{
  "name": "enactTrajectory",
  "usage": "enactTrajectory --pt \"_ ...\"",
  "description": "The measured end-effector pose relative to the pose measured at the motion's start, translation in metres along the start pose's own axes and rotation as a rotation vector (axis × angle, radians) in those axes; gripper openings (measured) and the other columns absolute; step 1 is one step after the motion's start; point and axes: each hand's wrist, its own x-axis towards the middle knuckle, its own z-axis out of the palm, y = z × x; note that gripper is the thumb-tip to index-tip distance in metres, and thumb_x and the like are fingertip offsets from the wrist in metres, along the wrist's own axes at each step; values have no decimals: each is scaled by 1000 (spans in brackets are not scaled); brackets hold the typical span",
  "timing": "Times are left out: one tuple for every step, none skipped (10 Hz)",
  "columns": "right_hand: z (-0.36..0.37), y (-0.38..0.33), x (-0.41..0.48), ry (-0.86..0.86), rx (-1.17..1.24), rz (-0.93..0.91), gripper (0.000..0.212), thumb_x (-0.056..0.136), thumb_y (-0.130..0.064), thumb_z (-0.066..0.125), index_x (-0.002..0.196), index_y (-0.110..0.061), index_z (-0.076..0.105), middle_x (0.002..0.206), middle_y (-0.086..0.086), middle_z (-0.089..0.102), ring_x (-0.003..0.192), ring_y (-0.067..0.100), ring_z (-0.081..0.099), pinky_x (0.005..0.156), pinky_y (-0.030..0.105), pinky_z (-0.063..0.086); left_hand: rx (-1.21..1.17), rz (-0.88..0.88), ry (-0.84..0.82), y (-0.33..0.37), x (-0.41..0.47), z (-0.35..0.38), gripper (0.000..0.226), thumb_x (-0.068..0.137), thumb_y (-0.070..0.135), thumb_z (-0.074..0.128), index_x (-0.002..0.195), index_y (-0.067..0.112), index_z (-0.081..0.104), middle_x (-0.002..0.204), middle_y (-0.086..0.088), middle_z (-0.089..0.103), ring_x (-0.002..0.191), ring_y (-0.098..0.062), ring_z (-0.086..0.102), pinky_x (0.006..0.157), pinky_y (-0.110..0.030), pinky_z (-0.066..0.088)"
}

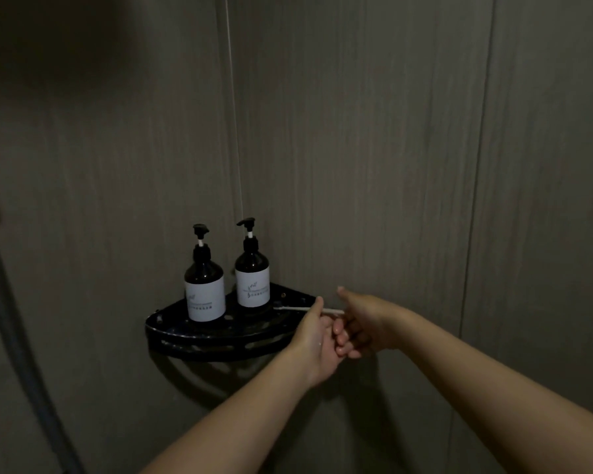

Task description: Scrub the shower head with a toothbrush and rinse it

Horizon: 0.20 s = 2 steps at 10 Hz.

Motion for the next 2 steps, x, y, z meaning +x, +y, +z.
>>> enactTrajectory --pt "-3 3 -8 -32 -4 4 75 92 -66 13 72 -8 55 60 9 55 57 21 57 62 26 47 -17 -17 -37 -1 -5 1 59 97 53 28 64 7 44 52 -4 25 49 -16 20 53 -29 19" --pt "-6 17 -14 -101 37 11 79 90 -70 12 78 -7 58 68 11 60 61 21 62 65 29 51 101 -56 -104 -8 -12 -4 61 94 60 24 58 12 33 52 -6 22 49 -18 20 52 -29 19"
